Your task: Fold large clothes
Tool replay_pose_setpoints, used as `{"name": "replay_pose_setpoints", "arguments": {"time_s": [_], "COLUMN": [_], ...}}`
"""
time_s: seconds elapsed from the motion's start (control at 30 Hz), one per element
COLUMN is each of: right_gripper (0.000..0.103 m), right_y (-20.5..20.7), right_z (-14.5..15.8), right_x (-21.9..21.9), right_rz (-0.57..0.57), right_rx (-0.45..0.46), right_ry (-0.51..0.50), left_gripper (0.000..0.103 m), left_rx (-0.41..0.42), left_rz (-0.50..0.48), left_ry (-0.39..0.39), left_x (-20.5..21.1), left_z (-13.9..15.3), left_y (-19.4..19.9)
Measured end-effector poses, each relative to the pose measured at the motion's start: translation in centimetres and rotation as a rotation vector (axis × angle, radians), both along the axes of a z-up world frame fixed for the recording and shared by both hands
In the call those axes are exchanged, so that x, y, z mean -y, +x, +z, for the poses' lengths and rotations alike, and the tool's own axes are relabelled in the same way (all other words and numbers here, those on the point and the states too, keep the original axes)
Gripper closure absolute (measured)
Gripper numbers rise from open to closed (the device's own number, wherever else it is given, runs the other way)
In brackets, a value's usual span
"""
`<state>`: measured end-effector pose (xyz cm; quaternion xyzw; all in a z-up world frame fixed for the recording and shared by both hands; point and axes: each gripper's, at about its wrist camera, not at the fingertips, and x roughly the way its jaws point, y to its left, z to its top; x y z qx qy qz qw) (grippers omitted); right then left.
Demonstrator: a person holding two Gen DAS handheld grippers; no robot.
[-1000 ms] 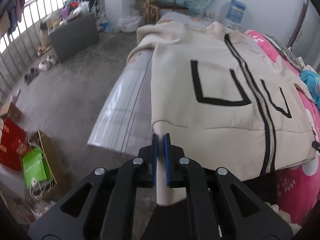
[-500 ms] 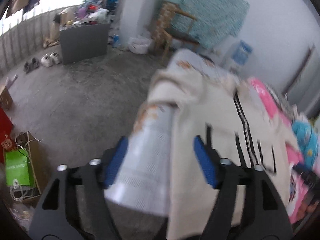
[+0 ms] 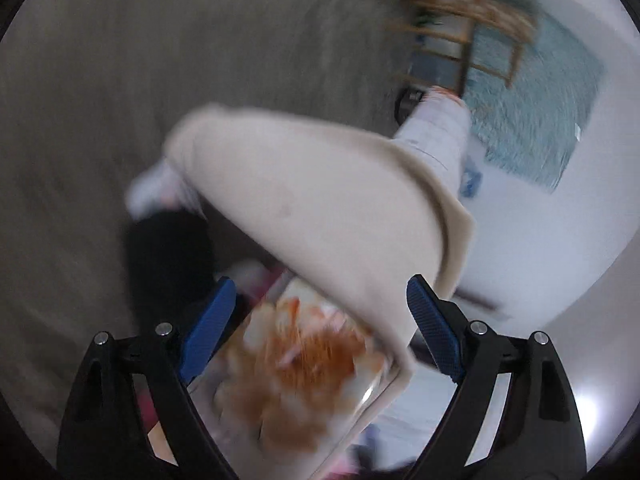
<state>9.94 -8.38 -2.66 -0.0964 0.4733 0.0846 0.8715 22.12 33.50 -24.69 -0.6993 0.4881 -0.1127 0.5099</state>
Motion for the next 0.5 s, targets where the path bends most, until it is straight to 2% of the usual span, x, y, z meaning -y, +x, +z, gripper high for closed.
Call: {"name": "replay_pose_setpoints", "arguments": {"time_s": [0.03,0.17,0.3,0.33,0.37,0.43,0.5], "right_gripper": [0.023,0.023,0.023,0.023,0.023,0.023,0.023], "right_y": [0.3,2.1,3.5,3.8,4.0,4.3,4.5], "right_z": [-0.2,-1.7,-3.0,-3.3,-3.5,-3.8,-3.9], "right_x": [0.1,1.1,2.8,3.5,4.2,5.4,6.2], "right_rz": [-0.006,-0.052,-0.120,-0.147,-0.169,-0.208,-0.236], "right_rx": [-0.006,-0.057,-0.118,-0.131,-0.139,-0.148,-0.147], "right_ry": [0.000,0.028,0.115,0.147,0.174,0.223,0.258], "left_gripper": [0.019,0.019,0.021,0.024,0.034,0.048,0.069], "left_rx": [-0.040,-0.097,-0.122,-0.128,-0.134,-0.145,-0.139], "left_rz": [0.017,0.071,0.073,0.075,0.077,0.080,0.082], "left_ry": [-0.079,-0.211,-0.199,-0.200,-0.192,-0.177,-0.152], "left_x": [0.7,2.9,4.2,4.4,4.4,3.8,2.9], "left_z": [-2.0,-6.3,-7.4,-7.8,-7.8,-7.8,-7.2], "left_y": [0.4,1.8,3.1,3.4,3.5,3.2,3.0]}}
